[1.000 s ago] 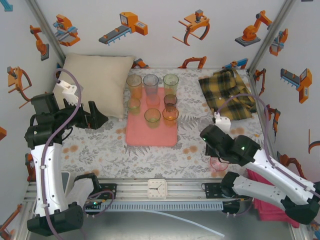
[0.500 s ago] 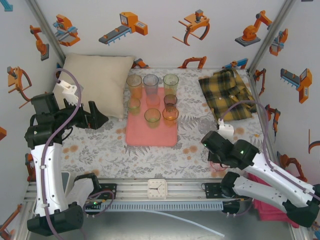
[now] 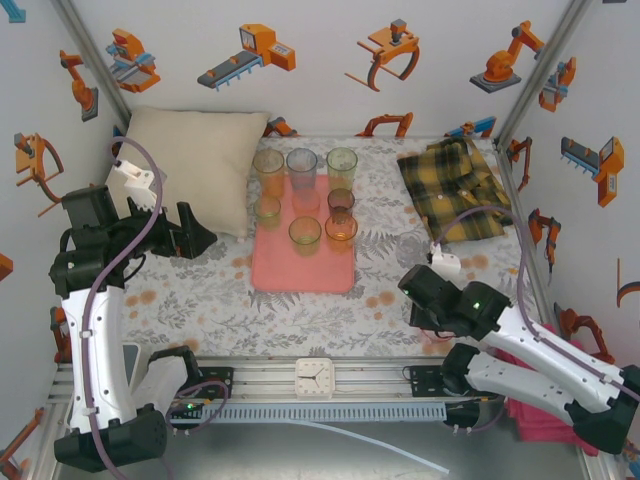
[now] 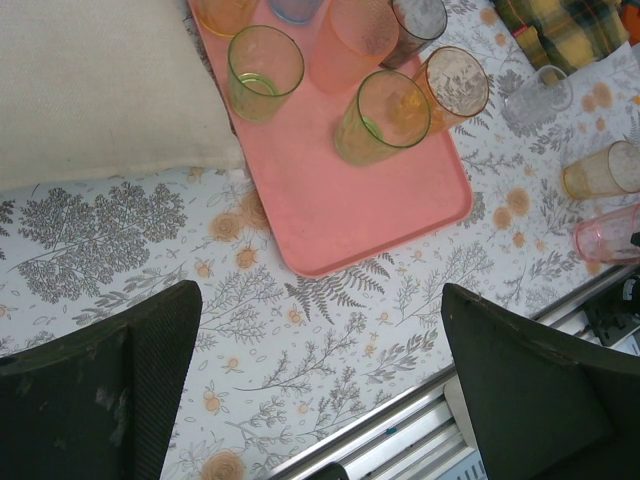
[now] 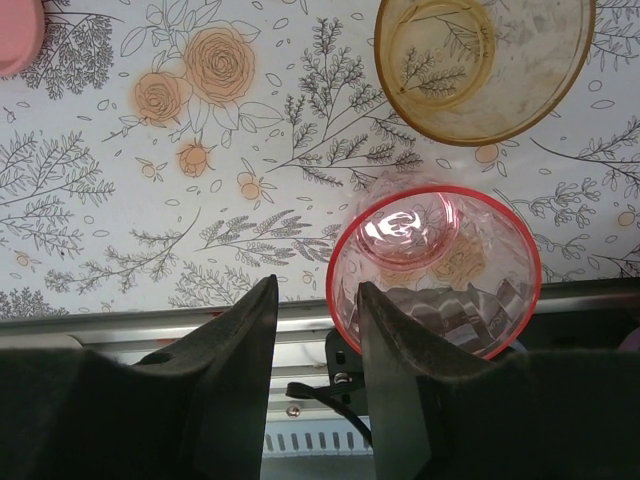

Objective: Place the glasses into the tray

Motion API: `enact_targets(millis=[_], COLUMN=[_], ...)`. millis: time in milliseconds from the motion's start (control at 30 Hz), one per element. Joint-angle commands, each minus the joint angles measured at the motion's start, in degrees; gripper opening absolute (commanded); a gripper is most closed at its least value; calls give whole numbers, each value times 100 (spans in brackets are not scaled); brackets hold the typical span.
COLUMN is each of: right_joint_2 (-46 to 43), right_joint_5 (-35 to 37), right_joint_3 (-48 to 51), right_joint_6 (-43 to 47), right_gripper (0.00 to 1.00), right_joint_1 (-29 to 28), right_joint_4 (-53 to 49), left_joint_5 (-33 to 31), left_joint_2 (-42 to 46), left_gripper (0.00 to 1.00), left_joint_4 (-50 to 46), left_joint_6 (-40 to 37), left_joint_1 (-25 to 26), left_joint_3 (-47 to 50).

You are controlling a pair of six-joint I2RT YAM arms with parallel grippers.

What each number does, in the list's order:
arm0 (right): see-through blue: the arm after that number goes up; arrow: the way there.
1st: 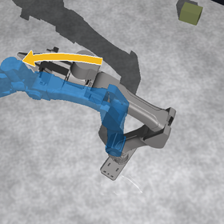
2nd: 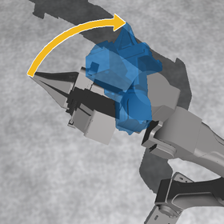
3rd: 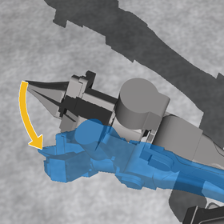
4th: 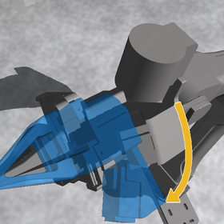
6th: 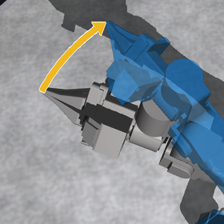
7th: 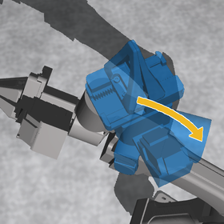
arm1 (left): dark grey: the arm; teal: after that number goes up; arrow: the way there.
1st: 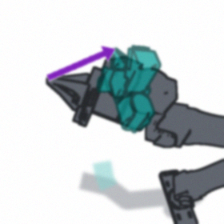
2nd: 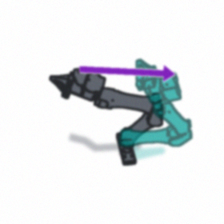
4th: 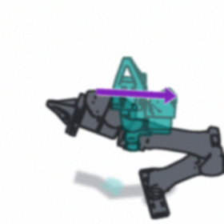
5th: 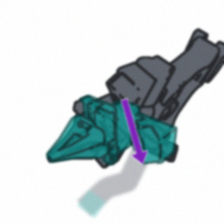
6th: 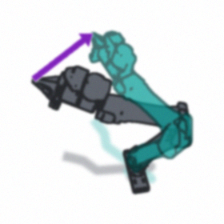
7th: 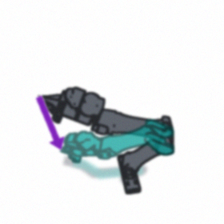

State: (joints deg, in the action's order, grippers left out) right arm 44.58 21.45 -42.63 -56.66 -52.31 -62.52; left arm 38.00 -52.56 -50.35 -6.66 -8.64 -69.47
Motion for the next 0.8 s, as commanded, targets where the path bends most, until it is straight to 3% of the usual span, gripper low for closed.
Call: enact_targets(millis=[0,767], right_joint_2=[77,792], right_joint_5=[-9,114], right_joint_3=[122,352], right_joint_6=[-124,51], right_gripper=[39,37], right_joint_1=[11,11], right_joint_4=[21,386], left_joint_5=[116,112], left_joint_2=[70,61], left_gripper=[97,97], left_joint_4=[25,51], left_joint_6=[14,16], left_joint_1=[9,15], left_joint_3=[12,35])
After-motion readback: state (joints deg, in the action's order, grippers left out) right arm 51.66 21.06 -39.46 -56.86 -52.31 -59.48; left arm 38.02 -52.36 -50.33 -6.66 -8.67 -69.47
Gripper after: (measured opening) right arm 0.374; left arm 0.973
